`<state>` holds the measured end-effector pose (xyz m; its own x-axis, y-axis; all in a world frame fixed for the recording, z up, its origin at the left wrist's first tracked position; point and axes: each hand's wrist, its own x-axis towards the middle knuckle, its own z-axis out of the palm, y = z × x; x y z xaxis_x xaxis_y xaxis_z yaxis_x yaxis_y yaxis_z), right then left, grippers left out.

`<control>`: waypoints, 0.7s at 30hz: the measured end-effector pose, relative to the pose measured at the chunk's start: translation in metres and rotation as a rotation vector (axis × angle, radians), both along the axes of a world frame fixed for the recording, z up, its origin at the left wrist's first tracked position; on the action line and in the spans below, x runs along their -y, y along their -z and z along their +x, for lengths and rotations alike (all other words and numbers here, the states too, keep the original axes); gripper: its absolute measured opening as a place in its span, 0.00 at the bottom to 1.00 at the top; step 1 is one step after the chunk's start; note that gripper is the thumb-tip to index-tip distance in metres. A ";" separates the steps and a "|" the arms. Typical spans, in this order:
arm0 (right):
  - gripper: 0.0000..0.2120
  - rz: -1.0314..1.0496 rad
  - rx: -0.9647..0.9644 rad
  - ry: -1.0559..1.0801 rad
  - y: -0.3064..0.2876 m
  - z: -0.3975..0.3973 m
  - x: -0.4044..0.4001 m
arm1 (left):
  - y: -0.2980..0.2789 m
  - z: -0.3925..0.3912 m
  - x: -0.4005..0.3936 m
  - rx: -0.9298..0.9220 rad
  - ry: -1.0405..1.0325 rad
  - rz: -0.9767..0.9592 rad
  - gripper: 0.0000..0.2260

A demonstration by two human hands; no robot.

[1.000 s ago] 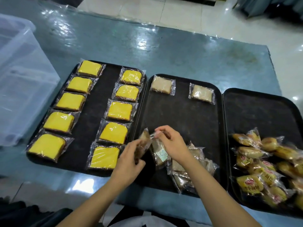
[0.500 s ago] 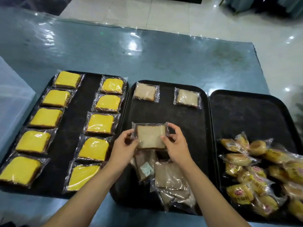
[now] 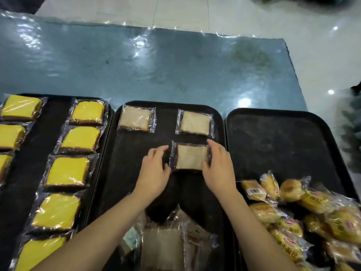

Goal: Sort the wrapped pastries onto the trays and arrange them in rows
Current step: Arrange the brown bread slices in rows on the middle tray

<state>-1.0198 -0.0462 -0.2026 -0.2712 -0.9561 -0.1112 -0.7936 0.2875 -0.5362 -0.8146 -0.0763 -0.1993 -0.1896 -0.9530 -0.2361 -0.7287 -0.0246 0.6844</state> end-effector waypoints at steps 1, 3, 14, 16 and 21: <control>0.29 -0.007 -0.097 -0.125 0.007 -0.003 0.004 | 0.003 -0.004 -0.005 0.057 0.104 -0.079 0.22; 0.29 0.048 -0.199 -0.301 0.021 -0.005 0.010 | 0.010 -0.012 -0.017 0.160 0.330 -0.151 0.21; 0.12 0.096 -0.162 -0.206 0.006 0.045 -0.051 | 0.027 -0.019 -0.003 0.501 0.435 -0.305 0.22; 0.10 -0.063 -0.197 -0.148 0.012 0.037 -0.045 | 0.023 -0.016 -0.004 0.489 0.408 -0.327 0.24; 0.24 -0.143 -0.207 -0.409 0.033 0.022 -0.018 | 0.029 0.000 -0.026 0.411 0.440 -0.405 0.18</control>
